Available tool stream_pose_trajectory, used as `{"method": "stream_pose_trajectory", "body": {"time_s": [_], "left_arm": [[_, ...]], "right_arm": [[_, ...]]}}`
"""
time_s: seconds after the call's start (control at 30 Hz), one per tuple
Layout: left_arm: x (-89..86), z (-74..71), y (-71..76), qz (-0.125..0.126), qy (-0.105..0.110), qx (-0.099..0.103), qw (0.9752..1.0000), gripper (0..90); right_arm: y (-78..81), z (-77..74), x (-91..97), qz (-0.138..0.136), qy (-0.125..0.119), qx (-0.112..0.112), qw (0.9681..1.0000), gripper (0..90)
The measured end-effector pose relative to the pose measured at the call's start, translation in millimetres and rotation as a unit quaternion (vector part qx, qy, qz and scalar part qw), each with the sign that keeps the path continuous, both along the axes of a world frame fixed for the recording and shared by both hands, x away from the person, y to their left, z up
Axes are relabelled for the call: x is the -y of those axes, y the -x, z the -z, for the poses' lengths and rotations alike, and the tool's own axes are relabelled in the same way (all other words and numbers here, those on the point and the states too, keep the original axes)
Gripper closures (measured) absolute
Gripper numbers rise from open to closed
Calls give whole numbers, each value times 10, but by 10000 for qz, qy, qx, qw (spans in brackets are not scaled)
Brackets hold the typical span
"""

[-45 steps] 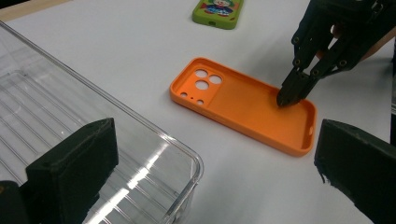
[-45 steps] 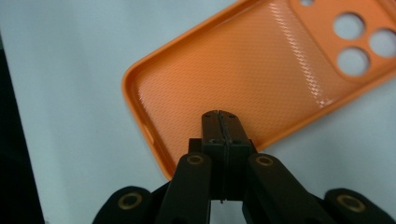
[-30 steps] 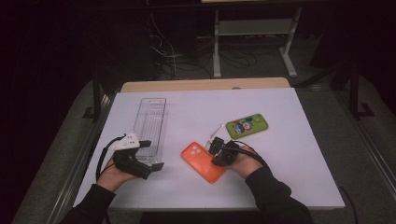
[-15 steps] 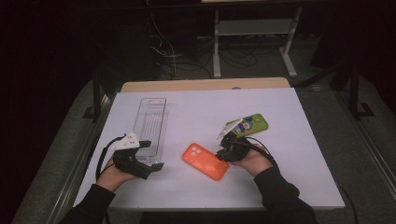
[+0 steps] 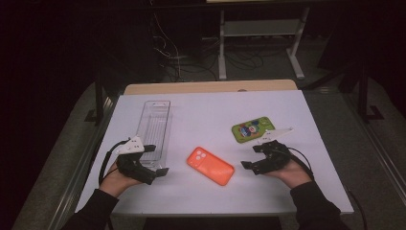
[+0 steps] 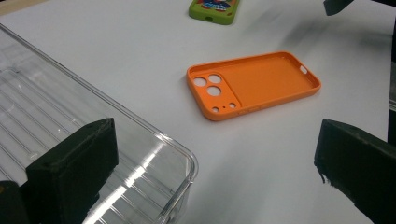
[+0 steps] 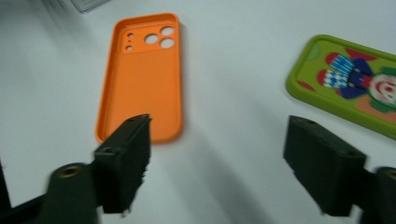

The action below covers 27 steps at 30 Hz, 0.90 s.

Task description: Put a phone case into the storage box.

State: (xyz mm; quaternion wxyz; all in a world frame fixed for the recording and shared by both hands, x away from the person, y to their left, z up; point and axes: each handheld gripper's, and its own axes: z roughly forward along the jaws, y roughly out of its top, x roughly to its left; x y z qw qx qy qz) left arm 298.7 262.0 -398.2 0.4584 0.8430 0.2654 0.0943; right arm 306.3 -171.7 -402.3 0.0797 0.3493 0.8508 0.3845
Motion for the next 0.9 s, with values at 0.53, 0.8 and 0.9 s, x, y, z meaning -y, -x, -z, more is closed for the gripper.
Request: {"method": "stream_pose_trajectory", "body": {"time_s": [0.53, 0.8, 0.9], "left_arm": [[55, -51, -16, 140, -33, -14, 9999, 0], [46, -48, -22, 190, 7, -14, 9998, 0], [52, -53, -15, 187, 69, -51, 9998, 0]], "right_arm": [[190, 252, 209, 96, -131, -98, 9998, 6], [142, 155, 228, 155, 53, -244, 9996, 3], [130, 77, 187, 166, 152, -278, 9994, 0]]}}
